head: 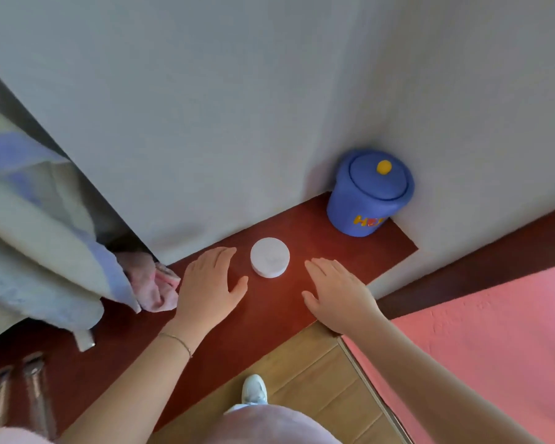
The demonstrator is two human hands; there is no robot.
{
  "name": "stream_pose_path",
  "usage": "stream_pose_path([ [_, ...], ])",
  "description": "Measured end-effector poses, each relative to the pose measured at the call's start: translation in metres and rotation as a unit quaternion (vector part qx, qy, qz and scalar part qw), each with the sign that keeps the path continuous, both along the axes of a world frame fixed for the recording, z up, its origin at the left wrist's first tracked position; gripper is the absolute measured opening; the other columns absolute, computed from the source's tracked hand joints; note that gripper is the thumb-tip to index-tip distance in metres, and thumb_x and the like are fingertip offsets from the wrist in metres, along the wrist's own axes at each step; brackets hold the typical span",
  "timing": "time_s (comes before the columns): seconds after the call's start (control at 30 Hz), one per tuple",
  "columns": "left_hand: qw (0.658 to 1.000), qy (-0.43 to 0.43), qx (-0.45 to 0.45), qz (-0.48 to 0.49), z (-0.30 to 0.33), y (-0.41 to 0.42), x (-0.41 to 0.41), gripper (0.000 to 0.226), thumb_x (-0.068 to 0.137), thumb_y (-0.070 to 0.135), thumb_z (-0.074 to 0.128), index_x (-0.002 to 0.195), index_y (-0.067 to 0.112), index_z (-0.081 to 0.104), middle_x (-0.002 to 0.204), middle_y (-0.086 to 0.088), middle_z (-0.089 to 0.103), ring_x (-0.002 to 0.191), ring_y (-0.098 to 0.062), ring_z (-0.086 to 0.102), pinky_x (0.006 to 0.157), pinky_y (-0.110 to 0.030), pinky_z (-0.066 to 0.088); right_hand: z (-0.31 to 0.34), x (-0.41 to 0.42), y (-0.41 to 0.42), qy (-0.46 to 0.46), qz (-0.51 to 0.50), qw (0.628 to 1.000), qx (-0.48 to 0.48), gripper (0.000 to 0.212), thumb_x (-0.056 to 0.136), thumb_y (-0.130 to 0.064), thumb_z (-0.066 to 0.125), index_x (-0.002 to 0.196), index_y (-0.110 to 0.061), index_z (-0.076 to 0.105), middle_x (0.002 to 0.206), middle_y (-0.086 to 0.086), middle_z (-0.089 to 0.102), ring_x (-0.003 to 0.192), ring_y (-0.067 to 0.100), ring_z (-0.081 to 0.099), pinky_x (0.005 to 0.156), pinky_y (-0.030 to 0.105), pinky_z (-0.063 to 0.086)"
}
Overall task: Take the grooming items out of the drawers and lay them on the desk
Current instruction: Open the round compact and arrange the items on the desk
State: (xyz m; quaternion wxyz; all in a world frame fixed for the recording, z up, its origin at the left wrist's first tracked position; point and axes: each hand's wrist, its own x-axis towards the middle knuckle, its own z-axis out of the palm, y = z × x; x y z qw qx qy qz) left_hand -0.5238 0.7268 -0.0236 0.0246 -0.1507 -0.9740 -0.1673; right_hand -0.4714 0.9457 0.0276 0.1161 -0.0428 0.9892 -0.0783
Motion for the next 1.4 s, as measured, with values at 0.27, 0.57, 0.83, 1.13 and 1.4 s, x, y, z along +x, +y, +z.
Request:
stream_pose_path([
  [0.27,0.998,-0.031,-0.045,0.034,-0.011,0.007,0.006,0.058,0.073,0.041,0.066,0.121,0.010,0.056,0.118,-0.006,0.062,0.109,-0.025,0.058,0.085,-0.039,0.049,-0.013,-0.059,-0.023,-0.018,0.133,0.991,-0.013,0.061,0.092,-0.034,0.046,0.144,-0.009,0.026,0.153,0.009,0.025,0.140,0.023,0.026,0.115,0.031,0.016],
  [0.57,0.988,-0.093,-0.047,0.111,-0.013,0.037,0.029,0.059,0.077,0.043,0.061,0.127,0.014,0.051,0.126,-0.002,0.056,0.118,-0.021,0.052,0.095,-0.036,0.042,-0.032,-0.091,-0.023,-0.070,0.209,0.975,0.019,0.089,0.087,-0.054,0.051,0.148,-0.011,0.004,0.158,0.006,0.008,0.145,0.021,0.009,0.117,0.032,0.012],
  [0.83,0.952,-0.172,0.132,0.215,-0.014,0.046,0.029,0.042,0.095,0.028,0.043,0.136,0.018,0.041,0.138,0.002,0.044,0.126,-0.014,0.041,0.103,-0.025,0.031,-0.034,-0.097,-0.023,-0.082,0.214,0.973,-0.036,0.081,0.085,-0.045,0.057,0.147,-0.015,0.014,0.150,0.001,0.026,0.134,0.022,0.027,0.105,0.033,0.037],
  [1.13,0.524,-0.368,0.695,0.326,0.020,0.053,0.014,0.055,0.094,0.054,0.026,0.128,0.019,0.050,0.122,-0.008,0.063,0.108,-0.023,0.062,0.079,-0.036,0.054,0.013,-0.081,-0.036,-0.077,0.161,0.949,-0.260,0.078,0.078,-0.040,0.065,0.144,-0.025,0.027,0.145,-0.011,0.033,0.131,0.008,0.033,0.099,0.018,0.028],
  [1.4,0.494,-0.314,0.752,0.304,0.026,0.037,0.021,0.072,0.076,0.064,0.036,0.127,0.017,0.053,0.122,-0.009,0.063,0.113,-0.022,0.059,0.078,-0.031,0.053,0.021,-0.075,-0.058,-0.069,0.177,0.936,-0.295,0.074,0.077,-0.043,0.066,0.141,-0.028,0.033,0.143,-0.013,0.036,0.130,0.007,0.034,0.102,0.022,0.033],
])
